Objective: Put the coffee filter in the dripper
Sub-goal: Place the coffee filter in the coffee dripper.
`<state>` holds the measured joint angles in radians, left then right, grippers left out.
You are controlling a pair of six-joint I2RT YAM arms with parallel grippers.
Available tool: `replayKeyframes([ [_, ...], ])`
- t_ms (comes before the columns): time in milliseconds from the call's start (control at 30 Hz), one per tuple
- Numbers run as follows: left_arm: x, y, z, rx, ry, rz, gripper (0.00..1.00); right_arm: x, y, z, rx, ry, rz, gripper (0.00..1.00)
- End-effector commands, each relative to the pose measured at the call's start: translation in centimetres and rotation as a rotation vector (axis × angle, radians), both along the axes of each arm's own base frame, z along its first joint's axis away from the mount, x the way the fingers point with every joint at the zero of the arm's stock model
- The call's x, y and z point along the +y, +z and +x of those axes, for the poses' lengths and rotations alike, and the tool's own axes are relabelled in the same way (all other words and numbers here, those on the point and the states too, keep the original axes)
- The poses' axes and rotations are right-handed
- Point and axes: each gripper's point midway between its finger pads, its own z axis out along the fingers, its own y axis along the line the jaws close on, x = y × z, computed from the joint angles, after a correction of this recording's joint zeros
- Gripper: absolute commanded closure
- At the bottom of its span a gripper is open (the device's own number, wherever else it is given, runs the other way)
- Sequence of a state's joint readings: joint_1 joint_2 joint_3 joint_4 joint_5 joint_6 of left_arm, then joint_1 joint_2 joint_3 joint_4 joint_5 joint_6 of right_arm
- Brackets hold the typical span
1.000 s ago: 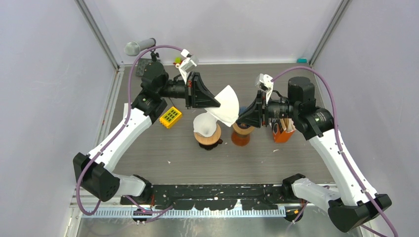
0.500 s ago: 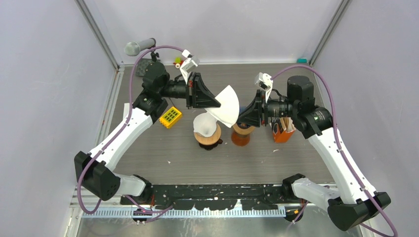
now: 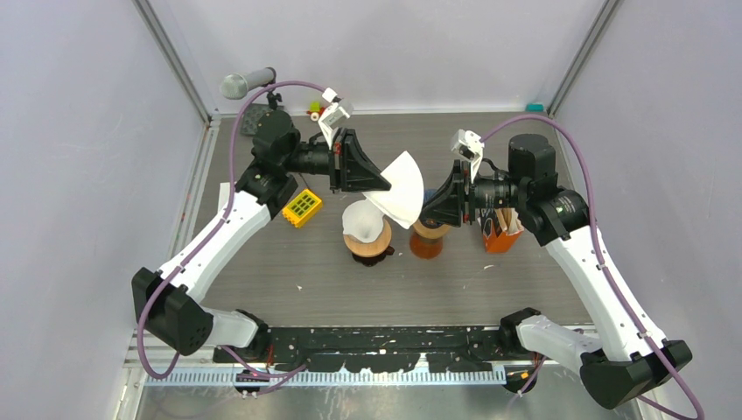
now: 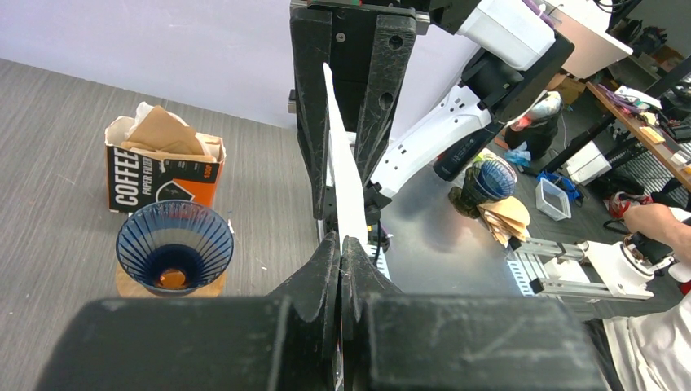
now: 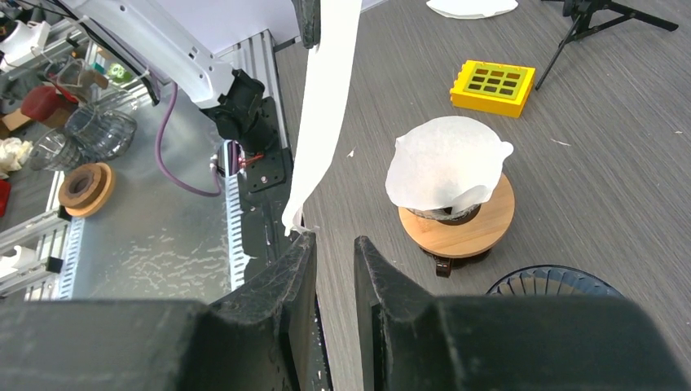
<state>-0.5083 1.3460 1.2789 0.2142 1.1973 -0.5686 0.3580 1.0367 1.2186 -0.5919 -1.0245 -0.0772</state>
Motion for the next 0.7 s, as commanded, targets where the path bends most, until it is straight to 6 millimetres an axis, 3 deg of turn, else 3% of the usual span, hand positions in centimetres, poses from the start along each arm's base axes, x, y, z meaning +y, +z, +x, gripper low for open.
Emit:
replayKeyframes([
  [0, 0.16, 0.70, -0.13, -0.045, -0.009, -0.024, 1.00, 0.12, 1.11, -0.23, -0.048, 0.027, 0.025, 0.71],
  [667, 0.19, 0.01, -0.08, -0.062, -0.007, -0.023, 1.00, 0.46, 1.14, -0.70, -0.018, 0.070, 0.046, 0.71],
])
